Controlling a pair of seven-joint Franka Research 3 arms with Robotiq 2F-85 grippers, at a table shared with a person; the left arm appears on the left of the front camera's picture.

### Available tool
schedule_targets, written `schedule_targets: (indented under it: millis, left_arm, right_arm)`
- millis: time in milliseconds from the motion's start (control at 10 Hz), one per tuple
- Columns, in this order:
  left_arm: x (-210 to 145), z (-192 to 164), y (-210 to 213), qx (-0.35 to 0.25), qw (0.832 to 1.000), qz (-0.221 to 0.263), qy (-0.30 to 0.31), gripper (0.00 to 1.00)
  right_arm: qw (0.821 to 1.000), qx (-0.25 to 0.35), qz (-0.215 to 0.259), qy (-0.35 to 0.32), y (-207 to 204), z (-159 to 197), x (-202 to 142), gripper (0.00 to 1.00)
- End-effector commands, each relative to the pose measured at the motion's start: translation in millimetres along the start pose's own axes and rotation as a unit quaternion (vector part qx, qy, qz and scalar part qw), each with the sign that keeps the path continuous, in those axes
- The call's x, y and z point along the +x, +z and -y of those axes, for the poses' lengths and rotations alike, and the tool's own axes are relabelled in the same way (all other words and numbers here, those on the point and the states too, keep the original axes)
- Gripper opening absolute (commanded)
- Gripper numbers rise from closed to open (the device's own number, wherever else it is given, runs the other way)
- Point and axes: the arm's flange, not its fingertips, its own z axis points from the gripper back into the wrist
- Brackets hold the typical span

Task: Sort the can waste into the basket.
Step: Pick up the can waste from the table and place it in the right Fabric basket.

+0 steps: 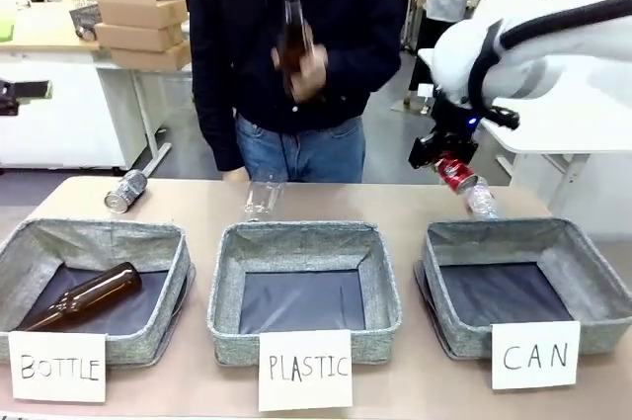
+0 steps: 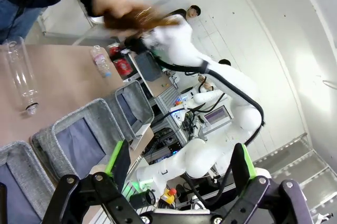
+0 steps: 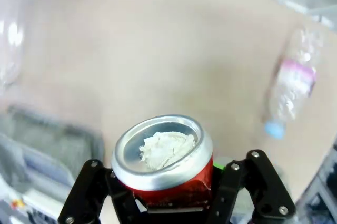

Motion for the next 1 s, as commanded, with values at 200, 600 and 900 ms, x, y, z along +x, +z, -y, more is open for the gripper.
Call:
schedule_targets:
  millis: [200,600,900]
  left_arm:
    - [2,0,-2,-0.012,1.000,0.007,-0.009,1.00]
    - [2,0,-2,-0.012,1.000,0.007,-0.009,1.00]
    - [2,0,-2,-0.012,1.000,0.007,-0.009,1.00]
  right_arm:
    - [0.985,0.068,-0.058,0.145,49,49,-127,0.00]
    - [0.982,0.082,-0.051,0.165,34,56,-154,0.00]
    - [0.981,0.083,-0.055,0.168,34,57,-148,0.48]
